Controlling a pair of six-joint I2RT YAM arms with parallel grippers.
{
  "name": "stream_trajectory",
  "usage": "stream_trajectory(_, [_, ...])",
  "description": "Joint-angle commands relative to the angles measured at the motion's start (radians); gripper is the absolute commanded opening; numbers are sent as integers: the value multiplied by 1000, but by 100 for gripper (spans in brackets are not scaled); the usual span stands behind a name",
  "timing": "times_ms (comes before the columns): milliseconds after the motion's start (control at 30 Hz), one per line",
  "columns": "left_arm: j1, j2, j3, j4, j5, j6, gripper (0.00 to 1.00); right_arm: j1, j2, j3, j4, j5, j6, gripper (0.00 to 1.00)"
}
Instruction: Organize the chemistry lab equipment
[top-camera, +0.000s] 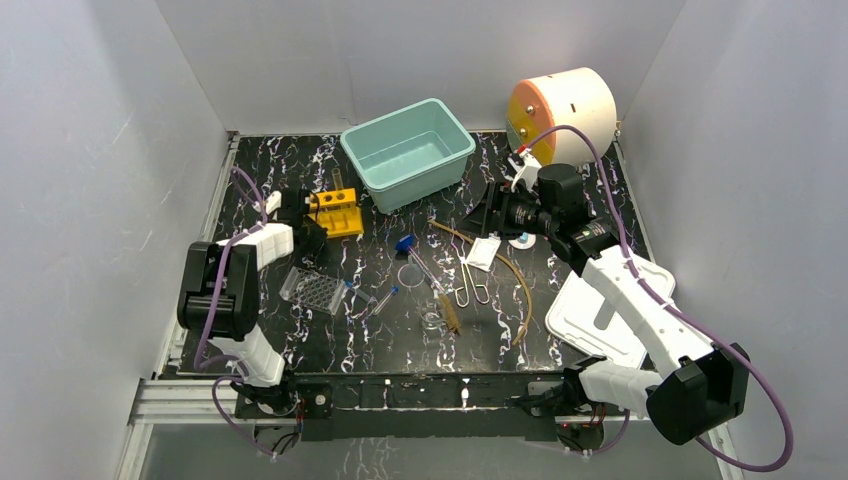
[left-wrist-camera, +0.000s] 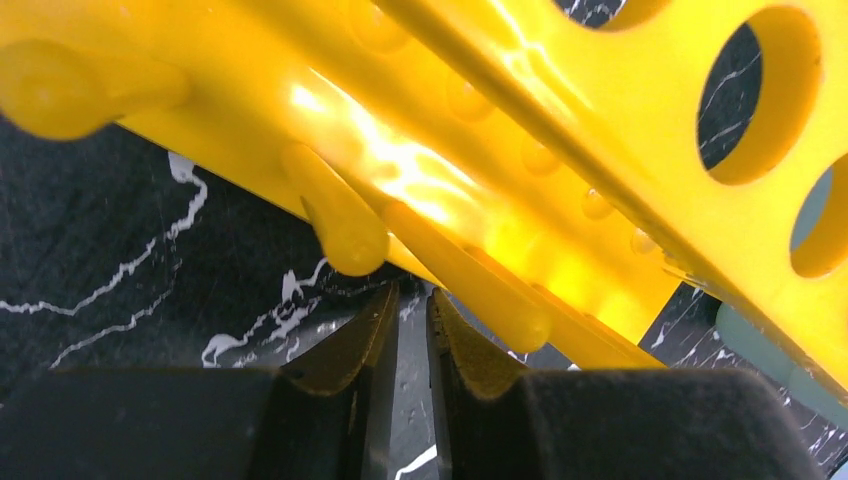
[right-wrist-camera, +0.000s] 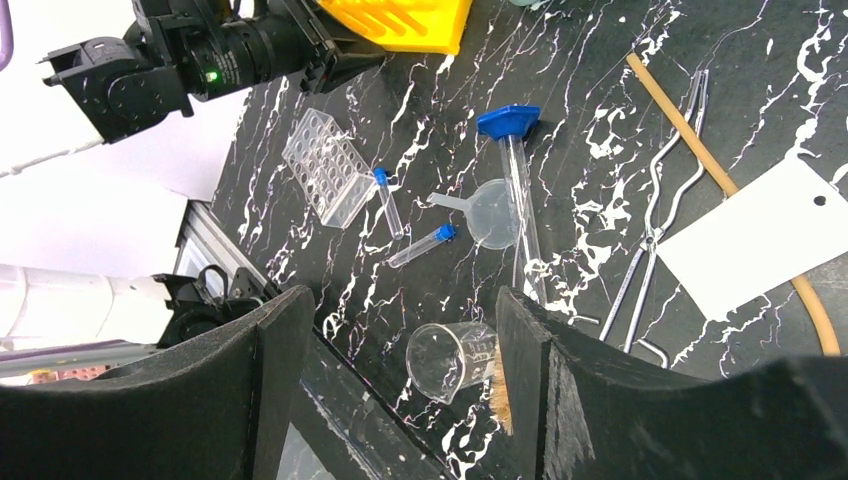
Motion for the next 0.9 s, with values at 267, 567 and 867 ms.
stream_trajectory(267, [82, 85, 105, 32, -21, 118, 16, -3, -12, -4, 2, 23, -24, 76])
stream_trajectory(567, [83, -156, 34, -49, 47, 170, 22, -3, 0, -18, -24, 63, -55, 76])
stream_trajectory(867, [78, -415, 33, -311, 172, 174, 43, 44, 62, 26, -84, 164, -109, 75])
